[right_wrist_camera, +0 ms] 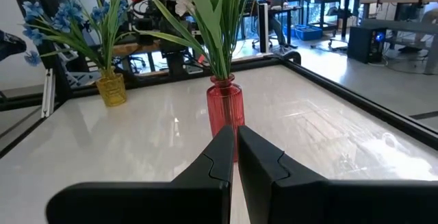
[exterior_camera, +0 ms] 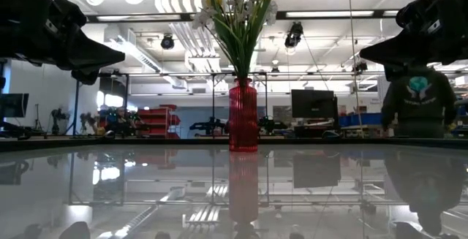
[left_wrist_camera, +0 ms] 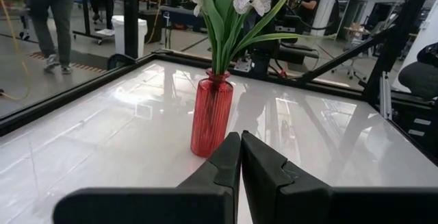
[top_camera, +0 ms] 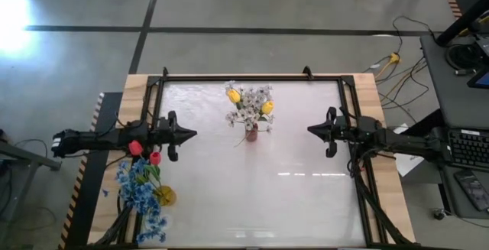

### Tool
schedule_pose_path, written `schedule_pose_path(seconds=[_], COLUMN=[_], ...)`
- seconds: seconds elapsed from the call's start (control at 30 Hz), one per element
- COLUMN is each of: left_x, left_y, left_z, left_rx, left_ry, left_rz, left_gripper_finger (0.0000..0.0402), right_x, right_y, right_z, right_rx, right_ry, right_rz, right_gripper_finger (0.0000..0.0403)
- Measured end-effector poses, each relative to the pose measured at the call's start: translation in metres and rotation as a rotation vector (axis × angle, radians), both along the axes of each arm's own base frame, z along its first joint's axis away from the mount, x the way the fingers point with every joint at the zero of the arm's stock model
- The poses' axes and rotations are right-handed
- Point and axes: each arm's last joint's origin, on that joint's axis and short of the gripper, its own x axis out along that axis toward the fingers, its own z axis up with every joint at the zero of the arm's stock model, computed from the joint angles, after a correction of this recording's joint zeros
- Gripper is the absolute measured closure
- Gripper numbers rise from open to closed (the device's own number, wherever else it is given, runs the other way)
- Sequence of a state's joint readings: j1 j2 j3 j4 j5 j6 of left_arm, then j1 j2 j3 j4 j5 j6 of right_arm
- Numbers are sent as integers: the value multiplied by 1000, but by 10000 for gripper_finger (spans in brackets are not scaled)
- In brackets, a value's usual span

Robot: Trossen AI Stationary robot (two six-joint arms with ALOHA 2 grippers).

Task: Sort flowers into vase by color
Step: Return to Home Position

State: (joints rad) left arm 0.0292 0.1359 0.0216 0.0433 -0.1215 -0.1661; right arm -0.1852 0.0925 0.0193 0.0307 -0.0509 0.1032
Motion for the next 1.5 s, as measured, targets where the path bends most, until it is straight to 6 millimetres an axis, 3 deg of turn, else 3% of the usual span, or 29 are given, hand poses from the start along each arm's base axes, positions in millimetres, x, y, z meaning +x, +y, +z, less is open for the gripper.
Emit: schedule_pose_path(seconds=[1.5], left_x=[3], left_y=[0], left_z=[-4], left_rx=[-1], left_ry=[48], left_rz=[0], left_gripper_finger=[402], right_x=[0], right_y=[0], right_z=[0], right_rx=[0], right_ry=[0], right_rz=[0], right_gripper_finger=[390])
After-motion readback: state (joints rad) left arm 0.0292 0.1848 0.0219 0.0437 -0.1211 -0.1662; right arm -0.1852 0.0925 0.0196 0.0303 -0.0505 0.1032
